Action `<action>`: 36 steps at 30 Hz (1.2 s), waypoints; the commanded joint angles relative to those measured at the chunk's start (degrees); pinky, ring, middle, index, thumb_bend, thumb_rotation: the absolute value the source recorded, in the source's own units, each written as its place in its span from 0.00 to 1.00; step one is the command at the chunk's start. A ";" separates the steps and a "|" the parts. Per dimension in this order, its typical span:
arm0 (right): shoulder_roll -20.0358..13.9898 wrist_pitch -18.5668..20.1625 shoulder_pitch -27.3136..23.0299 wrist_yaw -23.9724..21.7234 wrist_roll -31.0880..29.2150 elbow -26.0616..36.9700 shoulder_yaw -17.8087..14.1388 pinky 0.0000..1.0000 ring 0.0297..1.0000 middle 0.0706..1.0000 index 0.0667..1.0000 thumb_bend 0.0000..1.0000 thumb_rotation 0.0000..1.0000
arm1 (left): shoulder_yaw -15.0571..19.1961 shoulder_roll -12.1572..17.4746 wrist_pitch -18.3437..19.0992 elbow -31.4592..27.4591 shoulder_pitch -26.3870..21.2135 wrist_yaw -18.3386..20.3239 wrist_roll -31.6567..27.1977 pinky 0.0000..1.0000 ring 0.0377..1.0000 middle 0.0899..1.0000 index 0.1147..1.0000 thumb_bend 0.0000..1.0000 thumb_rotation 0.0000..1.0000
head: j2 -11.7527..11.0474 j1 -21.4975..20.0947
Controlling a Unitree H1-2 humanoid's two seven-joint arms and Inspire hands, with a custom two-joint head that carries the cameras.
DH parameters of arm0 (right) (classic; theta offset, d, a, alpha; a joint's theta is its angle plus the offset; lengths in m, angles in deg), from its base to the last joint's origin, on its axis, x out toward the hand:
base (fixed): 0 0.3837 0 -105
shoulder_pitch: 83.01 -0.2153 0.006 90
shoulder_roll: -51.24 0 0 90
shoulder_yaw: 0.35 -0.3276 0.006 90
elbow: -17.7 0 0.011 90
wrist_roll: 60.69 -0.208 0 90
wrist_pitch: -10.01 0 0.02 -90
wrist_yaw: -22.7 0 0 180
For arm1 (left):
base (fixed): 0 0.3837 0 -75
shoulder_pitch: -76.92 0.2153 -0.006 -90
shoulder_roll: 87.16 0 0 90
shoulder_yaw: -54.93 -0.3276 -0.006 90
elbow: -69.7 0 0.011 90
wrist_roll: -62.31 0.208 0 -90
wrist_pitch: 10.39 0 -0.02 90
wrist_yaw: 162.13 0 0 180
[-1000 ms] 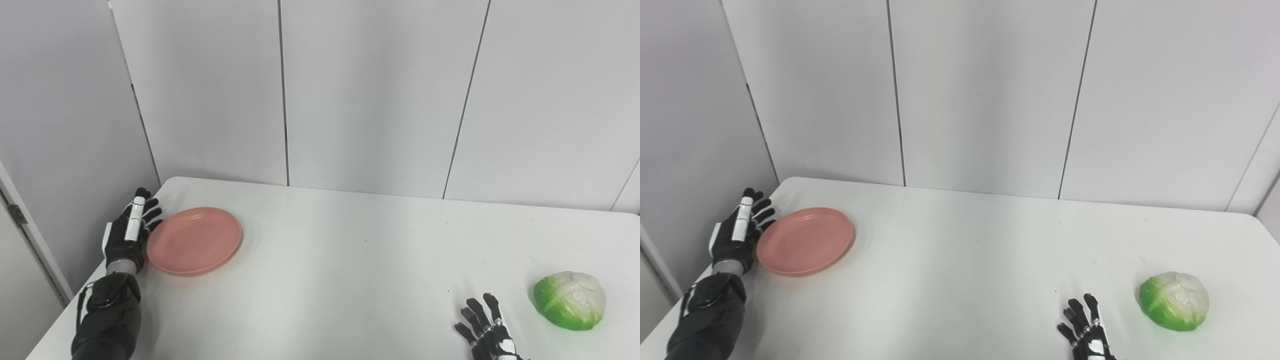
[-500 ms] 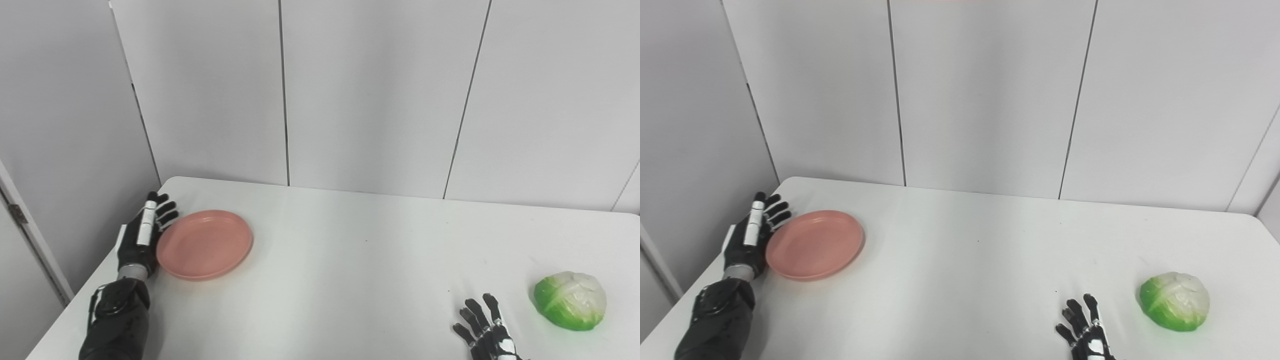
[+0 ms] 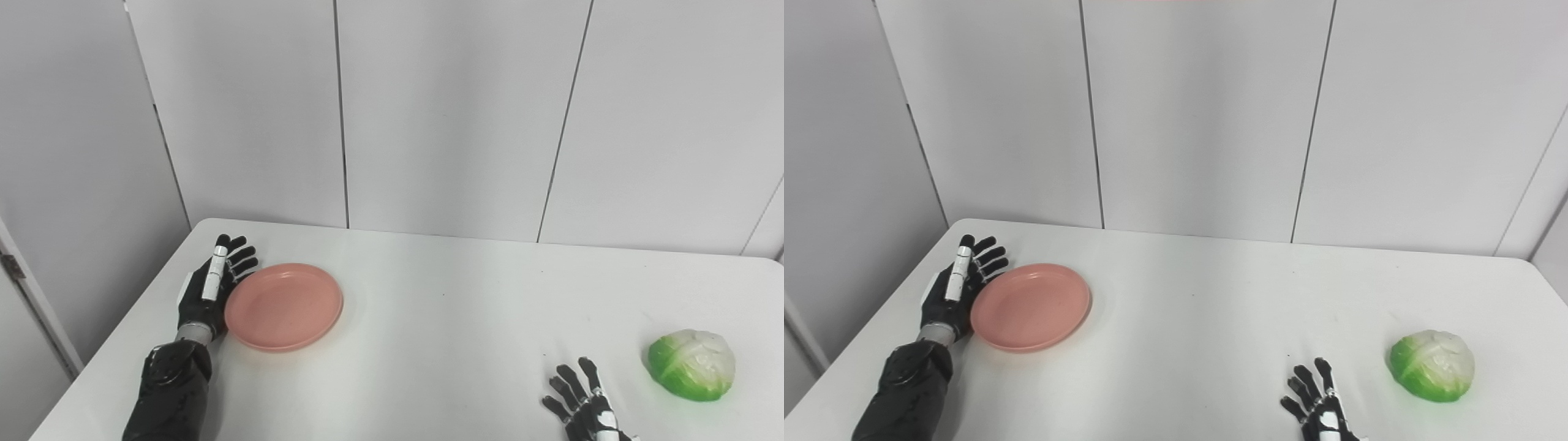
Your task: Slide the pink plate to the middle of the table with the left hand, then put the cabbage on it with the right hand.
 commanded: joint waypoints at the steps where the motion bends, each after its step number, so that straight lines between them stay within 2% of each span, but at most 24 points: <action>1: 0.79 2.00 4.03 0.01 0.05 0.08 0.74 0.83 0.87 0.88 0.95 0.73 1.00 | -0.55 0.38 0.08 -2.10 -1.87 -0.62 0.98 0.77 0.79 0.76 0.73 0.82 0.83 | 0.04 0.07; 10: 1.16 2.56 4.30 0.97 1.07 0.91 1.79 0.82 0.87 0.87 0.94 0.76 1.00 | -2.68 -2.81 3.10 -5.74 -0.49 -1.45 2.04 0.77 0.80 0.77 0.74 0.80 0.83 | 1.15 -2.19; 13: 1.31 2.37 4.42 1.49 1.96 1.05 2.24 0.81 0.86 0.86 0.93 0.77 1.00 | -3.44 -4.32 4.64 -8.23 0.34 -2.54 2.93 0.76 0.79 0.76 0.73 0.78 0.83 | 1.57 -2.97; 23: 2.13 3.37 4.93 2.42 2.28 2.14 3.57 0.81 0.84 0.85 0.92 0.78 1.00 | -4.36 -8.48 8.46 -15.04 1.92 -6.07 4.11 0.81 0.79 0.75 0.70 0.82 0.83 | 2.74 -5.56; 32: 3.21 4.08 5.16 4.27 4.22 3.37 5.48 0.81 0.84 0.84 0.92 0.80 1.00 | -4.72 -11.91 11.65 -19.37 1.83 -9.98 5.34 0.91 0.82 0.78 0.71 0.79 0.85 | 4.17 -8.51; 36: 3.77 4.94 5.09 5.30 5.04 3.87 6.49 0.81 0.83 0.85 0.92 0.81 1.00 | -5.55 -13.03 12.05 -21.05 2.13 -11.55 6.84 0.89 0.83 0.79 0.71 0.79 0.86 | 4.51 -10.16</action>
